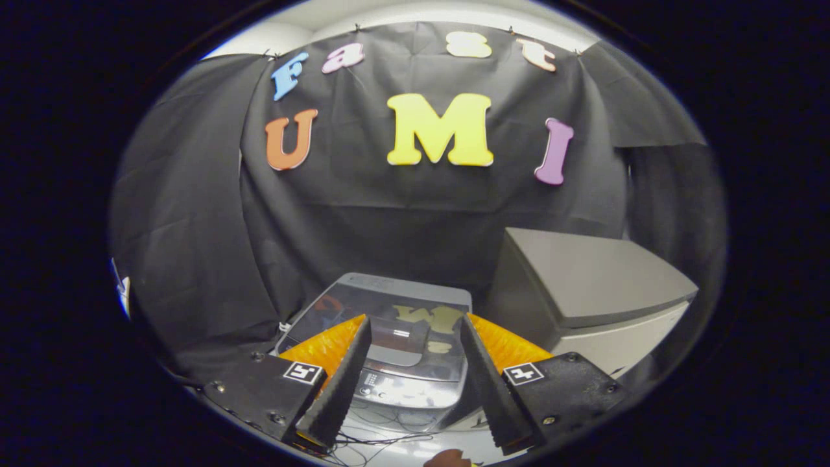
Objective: Put the clothes into the washing machine and then close the washing machine lid.
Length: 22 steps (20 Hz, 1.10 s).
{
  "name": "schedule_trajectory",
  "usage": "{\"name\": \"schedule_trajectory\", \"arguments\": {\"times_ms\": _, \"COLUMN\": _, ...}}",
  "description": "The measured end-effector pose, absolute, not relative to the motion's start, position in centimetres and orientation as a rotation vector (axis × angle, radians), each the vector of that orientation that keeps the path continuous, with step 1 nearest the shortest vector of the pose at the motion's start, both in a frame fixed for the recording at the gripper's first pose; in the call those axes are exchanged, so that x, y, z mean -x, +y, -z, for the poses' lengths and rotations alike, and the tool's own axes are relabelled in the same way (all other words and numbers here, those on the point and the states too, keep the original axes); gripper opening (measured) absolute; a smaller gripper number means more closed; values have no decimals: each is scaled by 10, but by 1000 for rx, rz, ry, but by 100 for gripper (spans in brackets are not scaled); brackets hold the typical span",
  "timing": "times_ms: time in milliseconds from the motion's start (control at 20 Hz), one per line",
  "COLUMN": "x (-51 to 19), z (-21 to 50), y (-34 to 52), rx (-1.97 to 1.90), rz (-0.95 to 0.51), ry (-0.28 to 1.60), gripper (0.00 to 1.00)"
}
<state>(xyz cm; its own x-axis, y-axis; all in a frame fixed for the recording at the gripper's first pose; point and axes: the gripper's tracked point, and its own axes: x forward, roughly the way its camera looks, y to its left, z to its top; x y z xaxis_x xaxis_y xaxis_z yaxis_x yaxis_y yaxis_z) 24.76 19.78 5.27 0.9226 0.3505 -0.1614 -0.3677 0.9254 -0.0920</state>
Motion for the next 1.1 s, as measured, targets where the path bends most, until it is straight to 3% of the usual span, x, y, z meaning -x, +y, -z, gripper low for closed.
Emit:
{"name": "schedule_trajectory", "arguments": {"times_ms": 550, "x": -124, "z": -65, "y": 92, "rx": 63, "rz": -216, "ry": 9, "gripper": 94}}
{"name": "schedule_trajectory", "arguments": {"times_ms": 1100, "x": -105, "z": -64, "y": 82, "rx": 75, "rz": -178, "ry": -8, "gripper": 96}}
